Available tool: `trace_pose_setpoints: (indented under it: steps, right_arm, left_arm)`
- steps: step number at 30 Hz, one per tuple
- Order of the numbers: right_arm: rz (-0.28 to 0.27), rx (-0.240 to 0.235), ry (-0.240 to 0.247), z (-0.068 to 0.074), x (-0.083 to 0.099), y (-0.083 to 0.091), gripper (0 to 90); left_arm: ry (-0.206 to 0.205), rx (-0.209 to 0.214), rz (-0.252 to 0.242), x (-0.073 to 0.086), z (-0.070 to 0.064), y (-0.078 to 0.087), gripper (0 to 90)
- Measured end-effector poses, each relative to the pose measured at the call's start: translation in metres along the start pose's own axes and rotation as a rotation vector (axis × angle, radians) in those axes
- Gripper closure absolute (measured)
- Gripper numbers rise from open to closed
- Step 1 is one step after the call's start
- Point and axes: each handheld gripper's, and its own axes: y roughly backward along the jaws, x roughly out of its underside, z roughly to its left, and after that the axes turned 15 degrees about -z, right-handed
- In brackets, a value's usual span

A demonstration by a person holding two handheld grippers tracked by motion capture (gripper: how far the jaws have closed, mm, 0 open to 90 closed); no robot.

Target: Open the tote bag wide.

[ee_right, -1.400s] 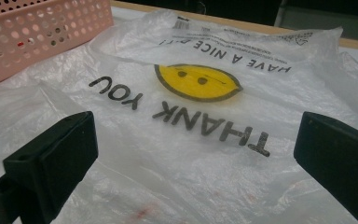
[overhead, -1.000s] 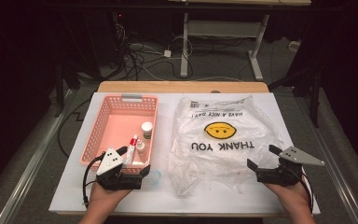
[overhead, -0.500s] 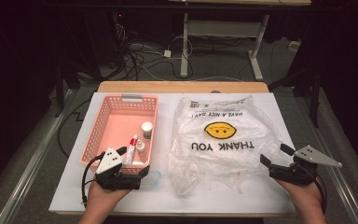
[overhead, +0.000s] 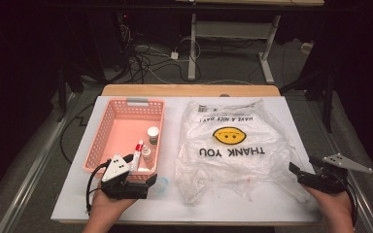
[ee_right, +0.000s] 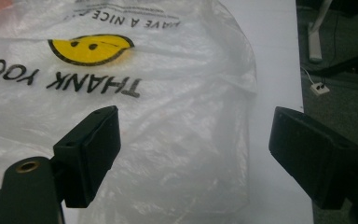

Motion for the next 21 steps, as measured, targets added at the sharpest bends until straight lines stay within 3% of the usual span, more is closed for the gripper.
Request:
trace_pose_setpoints:
  steps: [7,11,17,21]
  right_arm:
    - [0.066,0.008,-0.028,-0.006,0.009,-0.005,26.4]
    - [0.095,0.040,-0.041,-0.011,0.014,-0.008,32.7]
    - [0.132,0.049,-0.083,-0.019,0.020,-0.012,48.7]
    - [0.153,0.018,-0.104,-0.018,0.026,-0.014,64.5]
  left_arm:
    - [-0.002,0.007,0.013,0.001,0.000,-0.001,0.0]
    - [-0.002,0.020,0.013,0.000,-0.001,-0.001,0.0]
    - [-0.016,0.030,0.003,0.000,-0.002,-0.002,0.0]
    - [-0.014,0.029,-0.004,-0.002,-0.002,0.000,0.0]
